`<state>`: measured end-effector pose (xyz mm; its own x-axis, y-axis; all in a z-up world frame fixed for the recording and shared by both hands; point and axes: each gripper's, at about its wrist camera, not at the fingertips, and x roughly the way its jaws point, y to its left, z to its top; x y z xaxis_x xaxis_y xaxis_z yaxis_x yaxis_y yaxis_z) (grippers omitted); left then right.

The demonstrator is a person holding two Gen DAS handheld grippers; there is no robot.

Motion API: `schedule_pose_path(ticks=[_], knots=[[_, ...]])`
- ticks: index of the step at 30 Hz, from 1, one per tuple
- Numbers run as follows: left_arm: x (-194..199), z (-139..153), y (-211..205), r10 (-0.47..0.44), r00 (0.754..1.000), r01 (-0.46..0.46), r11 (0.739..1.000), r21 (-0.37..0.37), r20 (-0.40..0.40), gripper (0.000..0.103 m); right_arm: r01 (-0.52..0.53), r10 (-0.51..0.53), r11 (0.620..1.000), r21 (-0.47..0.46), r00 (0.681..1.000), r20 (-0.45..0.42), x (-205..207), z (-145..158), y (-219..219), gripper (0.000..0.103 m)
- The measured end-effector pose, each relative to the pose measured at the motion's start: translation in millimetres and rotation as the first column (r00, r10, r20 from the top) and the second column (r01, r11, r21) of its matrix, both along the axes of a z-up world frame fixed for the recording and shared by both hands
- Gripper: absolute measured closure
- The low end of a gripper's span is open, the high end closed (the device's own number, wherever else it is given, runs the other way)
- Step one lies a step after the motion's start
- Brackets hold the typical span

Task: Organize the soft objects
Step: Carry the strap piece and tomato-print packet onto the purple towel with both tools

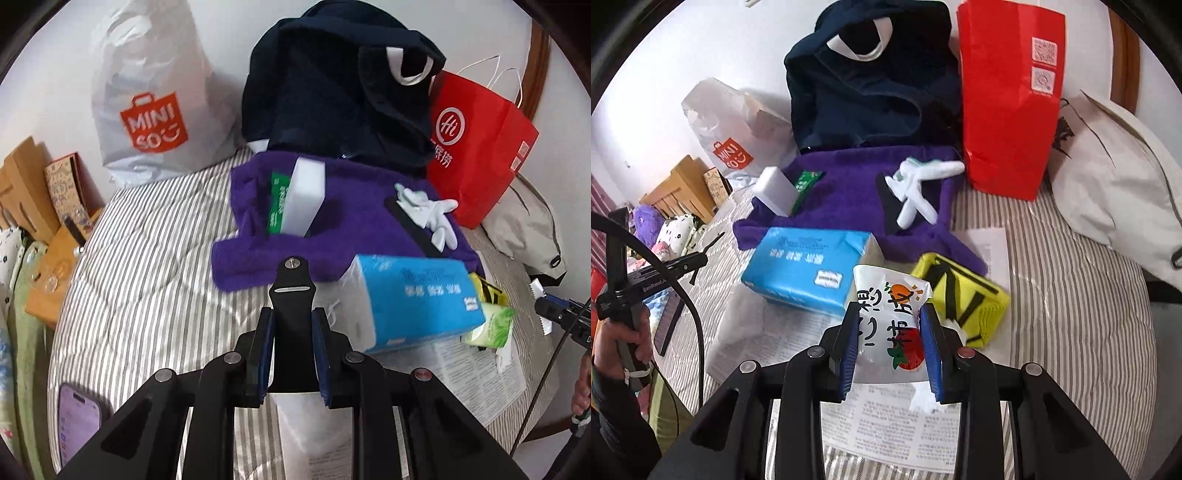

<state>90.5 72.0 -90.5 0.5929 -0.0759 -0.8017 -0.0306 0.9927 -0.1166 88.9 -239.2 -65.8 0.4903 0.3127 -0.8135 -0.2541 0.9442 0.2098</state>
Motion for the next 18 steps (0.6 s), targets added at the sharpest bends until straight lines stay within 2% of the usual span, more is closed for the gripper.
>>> schedule_pose_path(ticks=[7, 18], knots=[[25.9, 11.3, -11.2, -0.034, 0.999, 0.034, 0.999, 0.003, 0.020, 0.083, -0.013, 0.013, 1.000, 0.007, 1.000, 0.015, 24.6, 7.1, 11.9, 0.071], [69.6, 9.8, -33.8, -0.098, 0.995, 0.098, 0.995, -0.010, 0.015, 0.083, -0.018, 0.018, 1.000, -0.003, 1.000, 0.022, 80.2, 5.7, 24.7, 0.071]])
